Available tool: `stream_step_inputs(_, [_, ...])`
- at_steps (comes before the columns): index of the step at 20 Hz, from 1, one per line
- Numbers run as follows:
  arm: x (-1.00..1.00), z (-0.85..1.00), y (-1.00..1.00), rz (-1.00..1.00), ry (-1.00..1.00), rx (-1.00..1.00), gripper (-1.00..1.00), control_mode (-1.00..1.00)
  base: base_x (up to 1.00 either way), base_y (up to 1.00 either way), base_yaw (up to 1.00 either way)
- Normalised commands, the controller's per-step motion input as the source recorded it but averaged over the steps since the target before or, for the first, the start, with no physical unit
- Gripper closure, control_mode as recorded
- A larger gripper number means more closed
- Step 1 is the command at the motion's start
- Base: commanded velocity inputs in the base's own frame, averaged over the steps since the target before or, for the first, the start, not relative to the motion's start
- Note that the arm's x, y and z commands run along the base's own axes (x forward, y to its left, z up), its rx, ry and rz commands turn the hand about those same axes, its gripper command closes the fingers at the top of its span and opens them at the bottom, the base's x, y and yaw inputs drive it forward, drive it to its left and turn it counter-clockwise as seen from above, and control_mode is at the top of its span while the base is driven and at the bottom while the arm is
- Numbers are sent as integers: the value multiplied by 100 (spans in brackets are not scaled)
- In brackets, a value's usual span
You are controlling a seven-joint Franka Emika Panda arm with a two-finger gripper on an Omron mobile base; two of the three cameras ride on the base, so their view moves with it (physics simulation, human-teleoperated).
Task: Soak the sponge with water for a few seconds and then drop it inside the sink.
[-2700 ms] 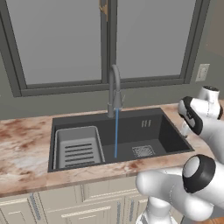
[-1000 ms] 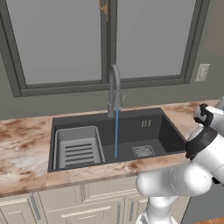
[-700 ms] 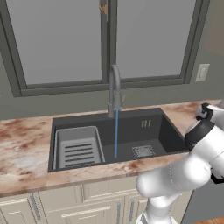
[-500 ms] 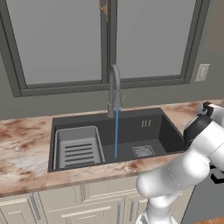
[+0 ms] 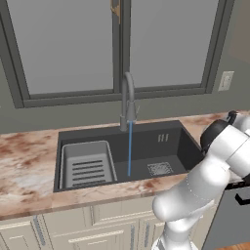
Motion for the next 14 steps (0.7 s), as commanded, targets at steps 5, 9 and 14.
stream_step_inputs(5, [20,-2,-9,-1,0,0,-100,-100,0,0,0])
stream_step_inputs(9, [20,0,-3,0,0,0,-100,-100,0,0,0])
stream_step_inputs(14, [3,0,-3,0,0,0,-100,-100,0,0,0])
